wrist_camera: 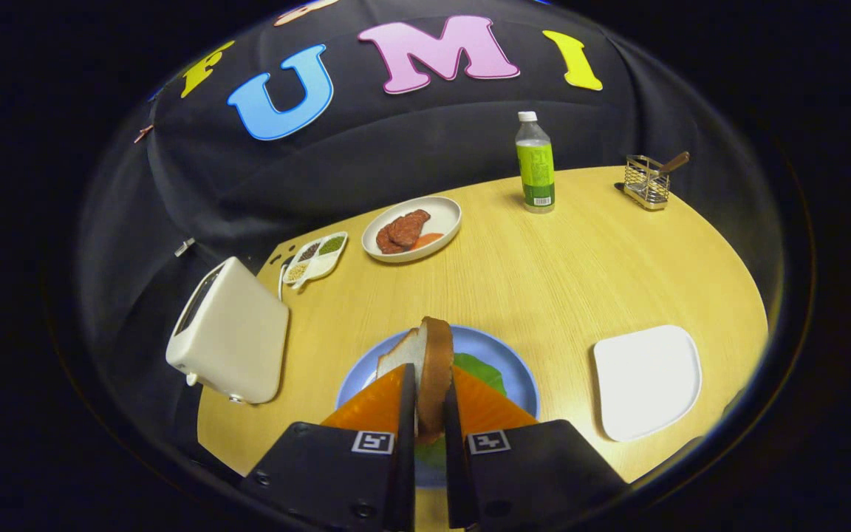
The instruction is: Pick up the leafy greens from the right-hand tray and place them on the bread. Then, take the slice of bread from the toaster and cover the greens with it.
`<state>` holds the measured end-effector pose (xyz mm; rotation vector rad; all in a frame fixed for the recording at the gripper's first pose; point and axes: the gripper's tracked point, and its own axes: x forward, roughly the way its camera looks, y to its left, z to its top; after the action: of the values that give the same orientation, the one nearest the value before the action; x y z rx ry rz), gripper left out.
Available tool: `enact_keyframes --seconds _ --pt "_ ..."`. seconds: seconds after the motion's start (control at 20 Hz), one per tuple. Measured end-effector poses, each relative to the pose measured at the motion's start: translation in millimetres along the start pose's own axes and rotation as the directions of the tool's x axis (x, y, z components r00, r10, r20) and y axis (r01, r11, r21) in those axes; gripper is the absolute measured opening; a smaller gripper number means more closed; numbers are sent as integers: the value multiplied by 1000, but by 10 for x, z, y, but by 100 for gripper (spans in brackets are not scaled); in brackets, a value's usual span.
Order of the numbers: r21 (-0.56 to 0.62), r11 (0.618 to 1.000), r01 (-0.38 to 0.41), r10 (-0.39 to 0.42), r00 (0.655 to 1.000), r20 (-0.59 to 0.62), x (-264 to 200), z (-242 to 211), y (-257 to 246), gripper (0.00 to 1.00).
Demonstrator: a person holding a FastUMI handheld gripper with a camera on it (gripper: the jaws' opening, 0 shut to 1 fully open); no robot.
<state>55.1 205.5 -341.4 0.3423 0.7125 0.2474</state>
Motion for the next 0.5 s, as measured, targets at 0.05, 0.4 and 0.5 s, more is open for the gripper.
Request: enact_keyframes --seconds 0.05,0.4,0.5 --pt "-18 1000 14 -15 1000 -23 -10 -71 -37 22" --pt "-144 989 20 -35 994 -101 -77 -251 -238 63" --pt "-177 984 34 -48 996 -79 -149 -161 -344 71"
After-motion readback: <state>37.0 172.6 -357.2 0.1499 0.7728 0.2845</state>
